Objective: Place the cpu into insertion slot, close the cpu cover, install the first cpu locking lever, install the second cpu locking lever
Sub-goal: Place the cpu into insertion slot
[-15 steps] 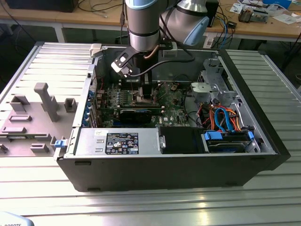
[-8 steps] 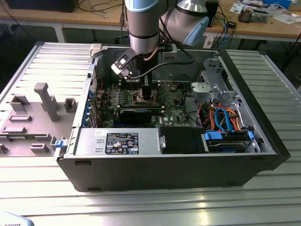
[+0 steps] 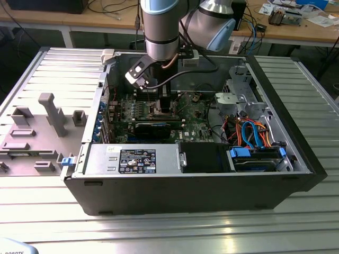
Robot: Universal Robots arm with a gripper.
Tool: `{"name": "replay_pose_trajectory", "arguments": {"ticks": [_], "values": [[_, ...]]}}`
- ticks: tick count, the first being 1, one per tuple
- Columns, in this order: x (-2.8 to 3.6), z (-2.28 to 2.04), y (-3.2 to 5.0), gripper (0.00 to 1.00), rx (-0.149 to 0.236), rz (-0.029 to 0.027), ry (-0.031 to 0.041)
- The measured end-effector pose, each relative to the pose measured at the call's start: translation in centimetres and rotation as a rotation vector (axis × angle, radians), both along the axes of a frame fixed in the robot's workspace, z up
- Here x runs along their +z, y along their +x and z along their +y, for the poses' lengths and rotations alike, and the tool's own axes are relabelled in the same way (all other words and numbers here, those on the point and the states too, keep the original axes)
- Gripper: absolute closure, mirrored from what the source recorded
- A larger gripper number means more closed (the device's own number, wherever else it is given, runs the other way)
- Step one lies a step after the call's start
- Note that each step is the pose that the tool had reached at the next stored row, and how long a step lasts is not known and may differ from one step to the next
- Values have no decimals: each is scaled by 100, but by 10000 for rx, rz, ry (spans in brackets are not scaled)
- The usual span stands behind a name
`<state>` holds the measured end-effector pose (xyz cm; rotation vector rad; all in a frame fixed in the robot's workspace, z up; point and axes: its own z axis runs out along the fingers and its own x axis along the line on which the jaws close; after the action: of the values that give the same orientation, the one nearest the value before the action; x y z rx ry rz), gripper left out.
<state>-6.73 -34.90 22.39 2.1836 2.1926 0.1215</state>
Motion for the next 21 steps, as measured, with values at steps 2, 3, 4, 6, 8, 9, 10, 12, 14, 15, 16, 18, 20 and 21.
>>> {"name": "replay_pose_trajectory", "arguments": {"ticks": [2,3,4,6,8,9,10,12,14,15,16,18,20,21], "values": [[-1,0,-3,46,0,1,-3],[-2,0,-3,46,2,1,-2],[-4,0,-5,46,0,0,-1],[-6,0,-9,46,0,1,-1],[-17,0,-9,46,1,0,-1],[-24,0,-9,46,0,0,0],[-24,0,-9,46,1,0,-1],[-24,0,-9,46,0,0,-1],[-24,0,-9,46,0,0,-1],[-24,0,-9,46,0,0,-1],[-24,0,-9,46,0,0,-1],[-25,0,-9,46,0,0,-1],[-26,0,-9,46,1,1,-1],[-39,0,-9,46,0,0,-10]]}}
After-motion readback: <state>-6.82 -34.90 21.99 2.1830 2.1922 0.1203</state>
